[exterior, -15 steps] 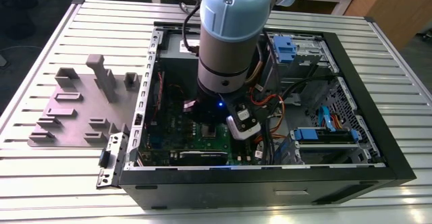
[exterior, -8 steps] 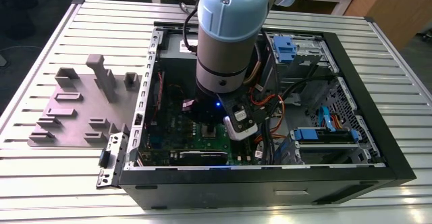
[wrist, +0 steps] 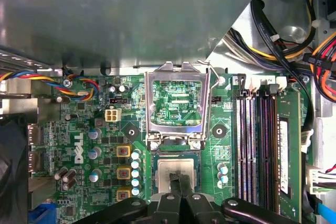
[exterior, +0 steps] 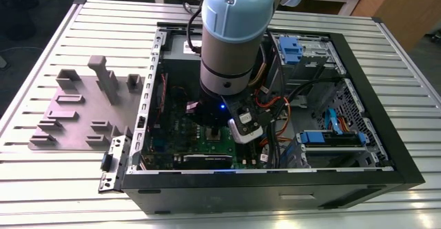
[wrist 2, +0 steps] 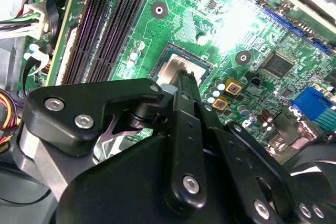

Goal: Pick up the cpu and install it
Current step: 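Close the cpu cover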

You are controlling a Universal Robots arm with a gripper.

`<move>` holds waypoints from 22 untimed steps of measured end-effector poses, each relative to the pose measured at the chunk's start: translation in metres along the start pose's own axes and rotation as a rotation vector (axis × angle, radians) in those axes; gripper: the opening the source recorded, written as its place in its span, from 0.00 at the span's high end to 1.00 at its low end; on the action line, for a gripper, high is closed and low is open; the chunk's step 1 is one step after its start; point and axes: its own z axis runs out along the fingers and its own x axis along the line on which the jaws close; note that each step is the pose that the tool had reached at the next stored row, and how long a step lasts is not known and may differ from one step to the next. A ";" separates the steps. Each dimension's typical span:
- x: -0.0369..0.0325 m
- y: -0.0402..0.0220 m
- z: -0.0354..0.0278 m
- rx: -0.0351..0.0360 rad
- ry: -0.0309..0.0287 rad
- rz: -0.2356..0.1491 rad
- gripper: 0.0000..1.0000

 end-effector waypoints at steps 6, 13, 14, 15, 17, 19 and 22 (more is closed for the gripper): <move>0.0001 0.0000 -0.0023 0.0002 0.0002 0.000 0.89; 0.0005 0.0008 -0.0250 0.0003 0.0001 0.000 0.89; 0.0005 0.0010 -0.0284 0.0000 0.0000 0.000 0.89; 0.0006 0.0011 -0.0317 0.0000 0.0000 0.000 0.89; 0.0007 0.0012 -0.0364 0.0004 0.0001 0.000 0.89; 0.0007 0.0013 -0.0388 0.0003 0.0000 0.000 0.89; 0.0007 0.0014 -0.0405 0.0001 -0.0001 0.000 0.89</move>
